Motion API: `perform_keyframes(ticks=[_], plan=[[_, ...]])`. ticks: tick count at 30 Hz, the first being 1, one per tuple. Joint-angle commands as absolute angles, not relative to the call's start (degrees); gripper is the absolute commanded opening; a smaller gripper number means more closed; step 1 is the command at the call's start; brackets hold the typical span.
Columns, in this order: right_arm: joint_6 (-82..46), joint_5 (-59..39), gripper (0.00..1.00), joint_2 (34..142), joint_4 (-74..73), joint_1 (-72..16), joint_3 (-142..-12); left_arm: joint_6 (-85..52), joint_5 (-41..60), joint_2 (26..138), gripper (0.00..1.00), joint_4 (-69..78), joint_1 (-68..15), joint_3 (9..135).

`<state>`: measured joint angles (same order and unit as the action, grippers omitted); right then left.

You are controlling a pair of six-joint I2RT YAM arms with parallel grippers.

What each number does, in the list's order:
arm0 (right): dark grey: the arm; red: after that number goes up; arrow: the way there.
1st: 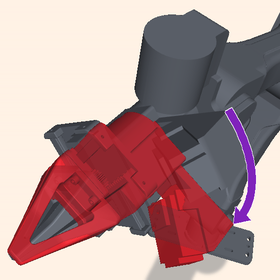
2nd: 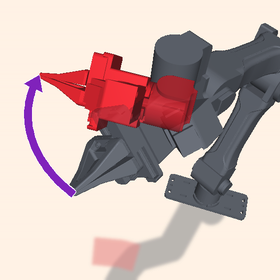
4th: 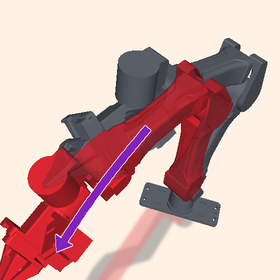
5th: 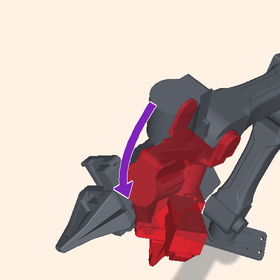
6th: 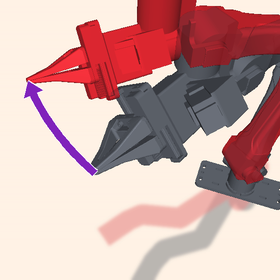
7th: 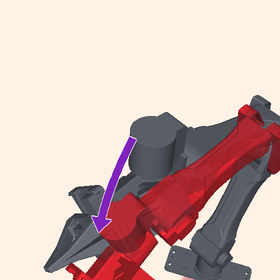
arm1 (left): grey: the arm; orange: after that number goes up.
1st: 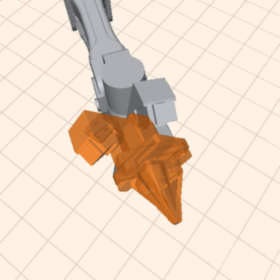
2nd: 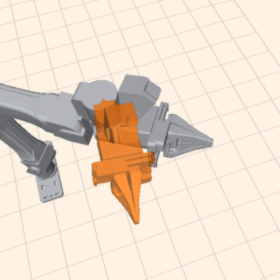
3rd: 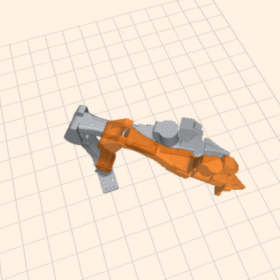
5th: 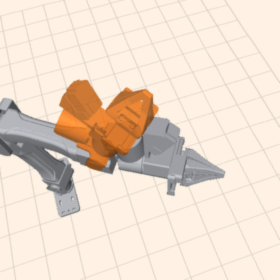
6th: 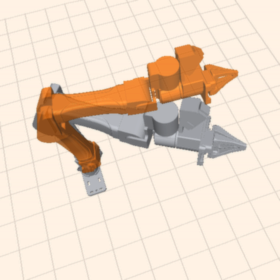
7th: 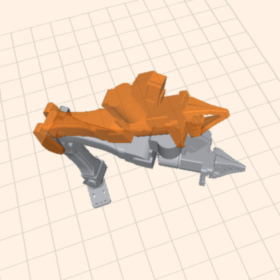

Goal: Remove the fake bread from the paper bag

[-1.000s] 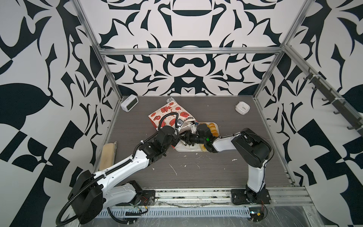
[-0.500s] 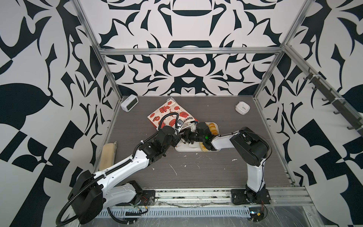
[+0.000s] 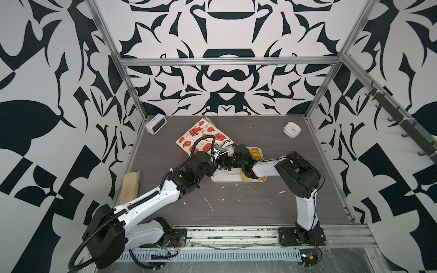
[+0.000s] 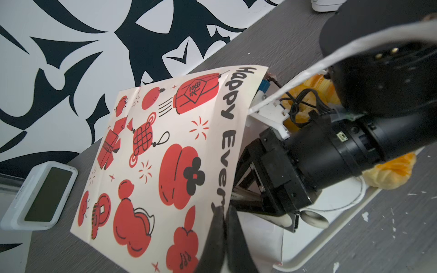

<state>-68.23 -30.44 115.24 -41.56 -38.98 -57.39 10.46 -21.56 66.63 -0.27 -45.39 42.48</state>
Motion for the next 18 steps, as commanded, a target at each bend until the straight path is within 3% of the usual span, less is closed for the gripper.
perform_keyframes(ticks=[1,18], plan=[[-67.1,-29.6,0.4,114.4,-45.2,-38.9,-60.4,9.8,-20.2,66.7,0.0,0.0,-45.5,42.5],[-67.4,-29.9,0.41,117.2,-43.0,-39.0,-65.1,9.8,-19.4,66.9,0.0,-0.3,-45.5,43.0]])
